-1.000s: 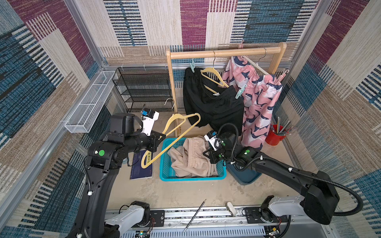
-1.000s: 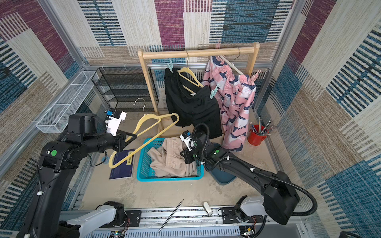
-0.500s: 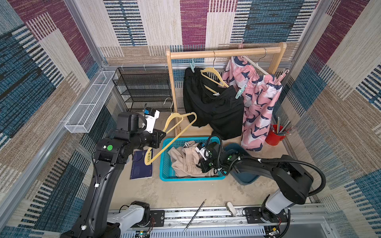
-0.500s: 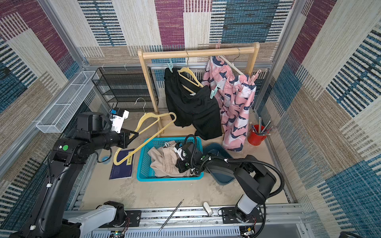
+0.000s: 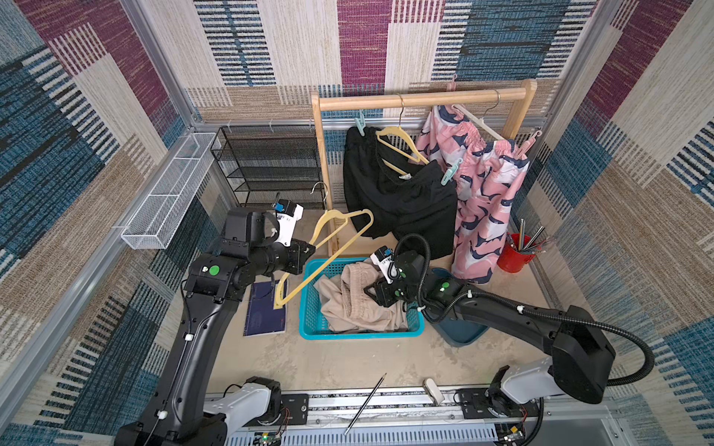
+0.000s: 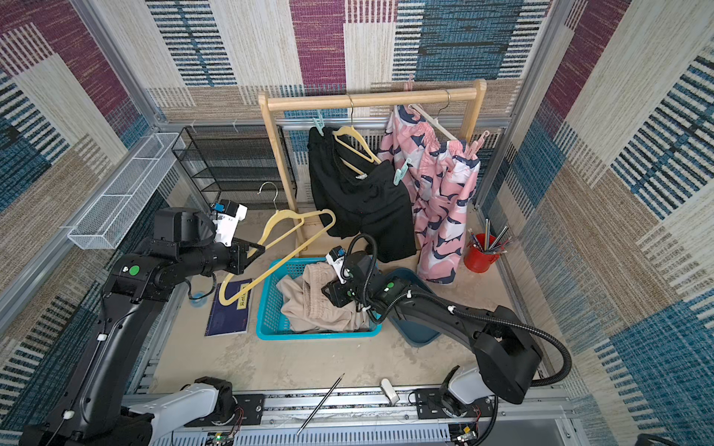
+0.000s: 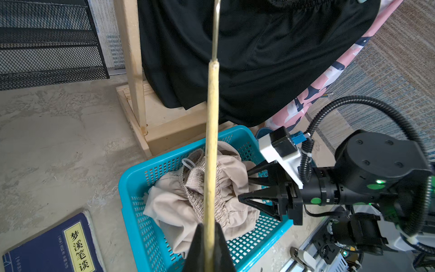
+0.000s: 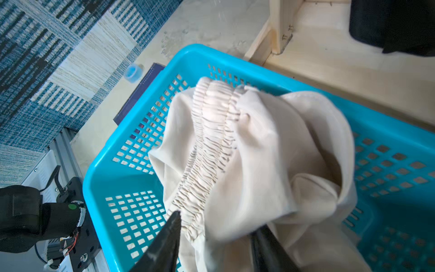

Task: Remove the clothespins securing shorts to the hanger
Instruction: Place the shorts in the basket.

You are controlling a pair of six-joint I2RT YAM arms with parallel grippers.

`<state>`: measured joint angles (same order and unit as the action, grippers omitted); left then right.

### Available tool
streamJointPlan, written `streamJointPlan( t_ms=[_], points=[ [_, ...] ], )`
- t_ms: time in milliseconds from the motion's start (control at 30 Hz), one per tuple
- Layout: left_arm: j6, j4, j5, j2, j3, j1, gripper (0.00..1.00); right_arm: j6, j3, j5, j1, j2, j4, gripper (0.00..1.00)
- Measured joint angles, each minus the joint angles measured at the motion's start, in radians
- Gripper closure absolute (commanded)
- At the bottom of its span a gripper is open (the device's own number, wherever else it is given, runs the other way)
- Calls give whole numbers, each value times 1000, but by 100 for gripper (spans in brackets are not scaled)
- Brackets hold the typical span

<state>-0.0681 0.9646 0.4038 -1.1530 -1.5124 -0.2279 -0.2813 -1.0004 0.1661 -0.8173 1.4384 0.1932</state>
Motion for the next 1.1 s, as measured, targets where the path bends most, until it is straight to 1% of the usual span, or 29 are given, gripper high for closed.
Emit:
streamJointPlan(
  t_ms=[133, 200, 367, 533, 667, 833, 900, 1100],
  points=[
    [-7, -3, 3, 0, 7, 1, 100, 24, -42, -21, 11, 11, -10, 50],
    [-8, -4, 3, 5, 9, 2, 100, 40, -56, -41, 17, 34, -27, 49],
    [-10, -4, 3, 25, 18, 4, 100, 63, -66, -43, 42, 120, -87, 49],
    [-10, -4, -2, 37, 22, 10, 100, 70, -60, 19, 44, 203, -155, 50],
    [-10, -5, -4, 39, 25, 12, 100, 54, -13, 87, 43, 245, -206, 51],
    [-11, -5, 0, 31, 32, 13, 100, 35, 55, 122, 40, 244, -225, 51],
    [-11, -11, 8, 24, 35, 14, 100, 27, 73, 123, 40, 231, -222, 49],
    [-11, -26, 26, 8, 41, 14, 100, 21, 93, 87, 40, 108, -138, 36]
  ],
)
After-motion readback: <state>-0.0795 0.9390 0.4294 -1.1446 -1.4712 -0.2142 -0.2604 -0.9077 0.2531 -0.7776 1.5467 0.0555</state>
